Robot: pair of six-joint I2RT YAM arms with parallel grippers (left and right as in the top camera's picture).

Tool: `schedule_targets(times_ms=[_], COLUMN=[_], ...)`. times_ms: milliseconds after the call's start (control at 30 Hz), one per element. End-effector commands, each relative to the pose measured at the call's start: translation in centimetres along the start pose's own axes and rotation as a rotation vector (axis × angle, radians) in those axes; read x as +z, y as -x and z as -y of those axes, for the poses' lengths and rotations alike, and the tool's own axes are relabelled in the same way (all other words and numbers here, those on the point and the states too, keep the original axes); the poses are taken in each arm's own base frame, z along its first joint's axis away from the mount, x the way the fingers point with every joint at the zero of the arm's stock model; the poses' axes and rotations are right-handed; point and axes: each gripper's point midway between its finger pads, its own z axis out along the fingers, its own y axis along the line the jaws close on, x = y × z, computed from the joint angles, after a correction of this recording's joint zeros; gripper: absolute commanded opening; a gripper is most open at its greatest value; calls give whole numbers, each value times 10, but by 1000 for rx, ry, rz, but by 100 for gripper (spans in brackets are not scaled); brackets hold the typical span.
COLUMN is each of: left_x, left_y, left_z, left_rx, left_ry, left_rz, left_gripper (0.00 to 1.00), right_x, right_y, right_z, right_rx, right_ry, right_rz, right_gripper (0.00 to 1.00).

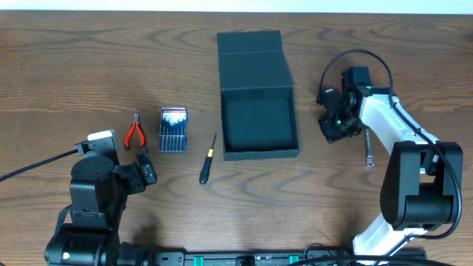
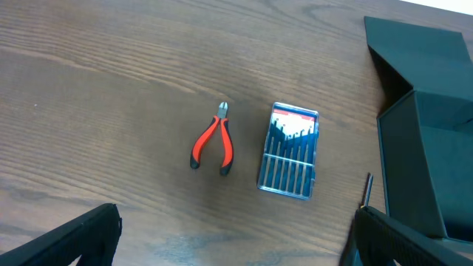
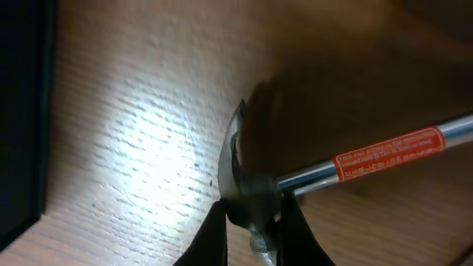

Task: Pack container
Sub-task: 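Lift the hammer with the right gripper toward the black box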

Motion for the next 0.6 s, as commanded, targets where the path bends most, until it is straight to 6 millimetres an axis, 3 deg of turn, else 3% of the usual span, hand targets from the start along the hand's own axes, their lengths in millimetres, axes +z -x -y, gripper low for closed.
schedule_targets(times_ms=[0,367,567], left_x=[-6,-6,-6], left_y=[10,10,10], left_z=[3,3,3], left_rx=[-20,-19,-19], left_ry=[-14,-15,-14], left_rz=[25,25,25], left_gripper=[99,99,98], right_x=[-8,-27,-53], right_y=[17,33,46], right_z=[0,-1,-5], right_rx=[-32,-58,-88], right_ry=[0,-16,-58], right_rz=[35,62,90], right_gripper=[1,1,1])
